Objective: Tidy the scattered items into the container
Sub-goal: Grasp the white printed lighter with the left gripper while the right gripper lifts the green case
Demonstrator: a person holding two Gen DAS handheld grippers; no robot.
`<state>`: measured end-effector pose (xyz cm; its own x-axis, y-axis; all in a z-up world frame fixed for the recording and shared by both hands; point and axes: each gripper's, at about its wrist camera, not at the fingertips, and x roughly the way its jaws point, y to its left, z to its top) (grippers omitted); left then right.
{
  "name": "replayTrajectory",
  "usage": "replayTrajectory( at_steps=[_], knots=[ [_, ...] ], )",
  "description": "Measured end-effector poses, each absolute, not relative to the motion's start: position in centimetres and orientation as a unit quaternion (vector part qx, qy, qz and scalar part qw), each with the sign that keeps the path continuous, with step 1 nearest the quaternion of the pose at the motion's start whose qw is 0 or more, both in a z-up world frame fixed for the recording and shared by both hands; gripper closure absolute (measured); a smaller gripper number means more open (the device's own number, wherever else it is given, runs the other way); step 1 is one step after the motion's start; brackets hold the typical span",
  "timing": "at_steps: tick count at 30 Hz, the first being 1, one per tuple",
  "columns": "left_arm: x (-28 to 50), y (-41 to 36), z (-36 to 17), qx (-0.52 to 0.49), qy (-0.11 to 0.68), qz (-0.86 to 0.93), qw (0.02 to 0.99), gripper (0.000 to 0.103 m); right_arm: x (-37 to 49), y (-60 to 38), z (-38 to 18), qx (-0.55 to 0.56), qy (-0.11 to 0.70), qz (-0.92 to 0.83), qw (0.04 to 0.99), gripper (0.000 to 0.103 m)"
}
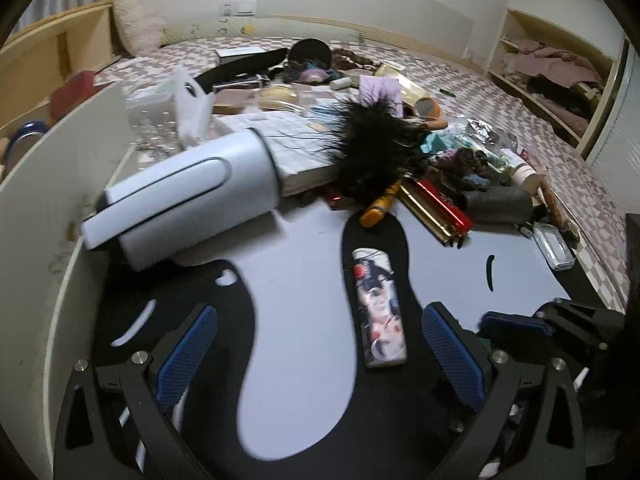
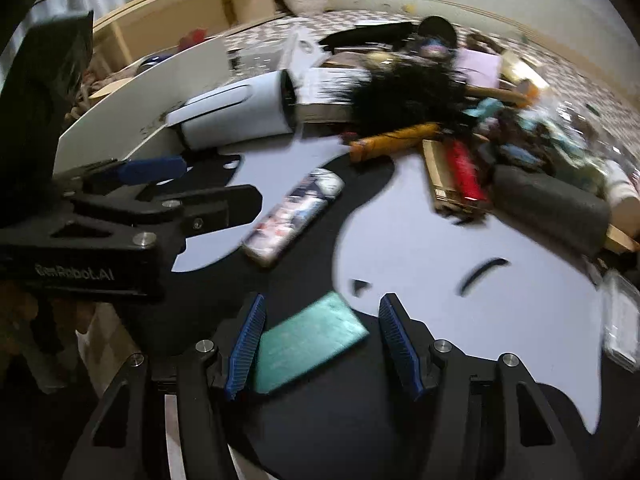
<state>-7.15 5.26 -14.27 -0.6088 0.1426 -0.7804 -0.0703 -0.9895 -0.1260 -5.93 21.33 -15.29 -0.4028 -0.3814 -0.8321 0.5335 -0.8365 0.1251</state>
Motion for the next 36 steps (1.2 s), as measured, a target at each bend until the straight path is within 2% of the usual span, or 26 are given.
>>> replayTrajectory(
  at_steps=[8, 9, 10, 14, 16, 19, 23, 36],
  knots=[
    [-8.3, 8.1, -16.2, -0.457, 0.006, 0.887, 0.072, 0.014, -6.0, 24.3, -15.2, 0.483, 0.059, -0.845, 0.220, 0.042],
    [-8.1, 8.4, -16.3, -0.454, 0.021, 0.888, 0.069, 0.017, -5.8, 24.5, -15.2, 0.483, 0.055, -0.846, 0.217, 0.042],
    [-8.0, 8.5, -16.4, -0.451, 0.031, 0.890, 0.067, 0.027, -5.7, 24.6, -15.2, 0.484, 0.050, -0.847, 0.214, 0.042],
    [-7.8, 8.0, -16.1, -0.442, 0.034, 0.894, 0.066, 0.045, -5.4, 24.2, -15.2, 0.481, 0.052, -0.853, 0.197, 0.042],
    [-7.7, 7.5, -16.0, -0.441, 0.031, 0.895, 0.060, 0.060, -5.1, 23.9, -15.3, 0.480, 0.061, -0.853, 0.195, 0.042],
    [-7.7, 6.6, -16.0, -0.439, 0.025, 0.896, 0.054, 0.073, -4.9, 23.5, -15.3, 0.476, 0.072, -0.856, 0.190, 0.042],
    [-7.4, 5.5, -16.0, -0.445, 0.001, 0.894, 0.053, 0.077, -4.8, 23.4, -15.5, 0.473, 0.070, -0.861, 0.173, 0.045],
    [-5.1, 3.9, -15.4, -0.469, -0.033, 0.880, 0.060, 0.078, -4.2, 23.4, -16.1, 0.456, 0.054, -0.877, 0.141, 0.046]
  ],
)
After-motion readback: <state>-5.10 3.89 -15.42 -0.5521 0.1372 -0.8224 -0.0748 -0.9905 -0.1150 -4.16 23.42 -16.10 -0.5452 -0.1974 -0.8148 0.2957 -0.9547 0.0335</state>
